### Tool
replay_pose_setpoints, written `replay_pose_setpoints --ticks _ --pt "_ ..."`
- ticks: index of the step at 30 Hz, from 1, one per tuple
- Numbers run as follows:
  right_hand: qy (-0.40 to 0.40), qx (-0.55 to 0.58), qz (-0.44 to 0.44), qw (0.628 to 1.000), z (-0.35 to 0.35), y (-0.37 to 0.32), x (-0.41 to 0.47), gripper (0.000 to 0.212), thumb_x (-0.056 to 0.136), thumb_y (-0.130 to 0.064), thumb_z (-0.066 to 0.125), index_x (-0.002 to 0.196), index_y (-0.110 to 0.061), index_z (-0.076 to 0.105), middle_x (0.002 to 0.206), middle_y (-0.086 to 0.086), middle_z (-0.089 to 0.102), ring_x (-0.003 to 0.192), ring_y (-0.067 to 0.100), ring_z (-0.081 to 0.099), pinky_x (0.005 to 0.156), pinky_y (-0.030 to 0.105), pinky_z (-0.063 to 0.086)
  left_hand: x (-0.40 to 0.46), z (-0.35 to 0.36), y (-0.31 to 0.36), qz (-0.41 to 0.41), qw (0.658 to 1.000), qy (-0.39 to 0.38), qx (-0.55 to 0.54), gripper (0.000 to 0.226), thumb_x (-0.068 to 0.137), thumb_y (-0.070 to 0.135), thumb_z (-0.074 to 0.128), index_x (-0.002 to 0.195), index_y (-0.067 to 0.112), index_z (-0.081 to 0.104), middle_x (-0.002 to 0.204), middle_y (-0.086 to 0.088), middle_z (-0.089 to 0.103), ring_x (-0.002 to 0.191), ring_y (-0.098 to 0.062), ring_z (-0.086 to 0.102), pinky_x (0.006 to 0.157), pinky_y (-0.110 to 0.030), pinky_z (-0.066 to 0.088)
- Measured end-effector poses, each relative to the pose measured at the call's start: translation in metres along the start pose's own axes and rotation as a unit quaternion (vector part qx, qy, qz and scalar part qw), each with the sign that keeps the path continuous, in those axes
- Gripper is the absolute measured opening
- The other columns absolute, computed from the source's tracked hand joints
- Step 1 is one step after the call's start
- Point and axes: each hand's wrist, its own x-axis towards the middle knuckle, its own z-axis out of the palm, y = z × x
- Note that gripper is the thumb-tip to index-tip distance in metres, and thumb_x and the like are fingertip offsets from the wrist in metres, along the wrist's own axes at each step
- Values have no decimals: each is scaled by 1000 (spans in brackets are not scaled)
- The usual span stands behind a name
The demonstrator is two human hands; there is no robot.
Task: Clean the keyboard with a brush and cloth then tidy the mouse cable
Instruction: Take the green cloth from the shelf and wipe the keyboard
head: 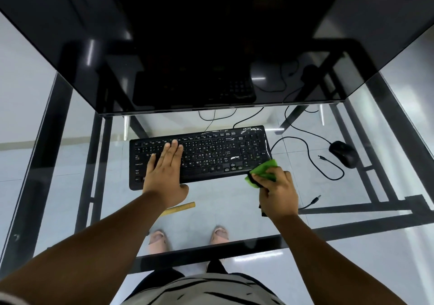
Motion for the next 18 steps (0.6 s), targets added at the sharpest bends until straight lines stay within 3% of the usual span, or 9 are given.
replay_pose_setpoints --ticks 4,7,10,14,18 --pt "54 39 87 994 0 5 -2 43 73 8 65 100 -24 78 105 7 59 95 33 53 58 41 55 9 2 16 37 999 4 7 100 83 54 52 155 19 -8 162 3 -18 148 -14 -17 120 -41 -7" --pt "64 67 72 993 -1 3 1 47 72 11 64 105 -21 77 103 8 59 94 32 53 65 37 54 21 2 33 41 999 -8 9 110 79 75 46 154 18 -11 161 3 -20 148 -14 -19 120 -42 -7" --pt "45 43 38 997 -5 11 3 44 74 7 65 104 -23 76 102 7 59 93 30 53 60 35 53 33 -2 49 41 999 -22 12 120 74 80 50 154 17 -14 160 2 -23 147 -15 -21 120 -42 -8" --pt "86 64 110 988 -6 16 11 46 73 10 63 106 -20 76 101 8 59 92 31 53 67 39 55 44 -5 55 25 999 -36 28 130 67 81 57 153 16 -16 160 1 -24 147 -16 -23 120 -45 -8" --pt "19 37 4 999 -7 20 10 46 73 6 66 107 -23 76 101 6 59 89 28 52 65 32 51 47 -4 52 12 998 -47 29 136 61 86 56 153 17 -17 160 2 -25 146 -14 -23 120 -46 -10"
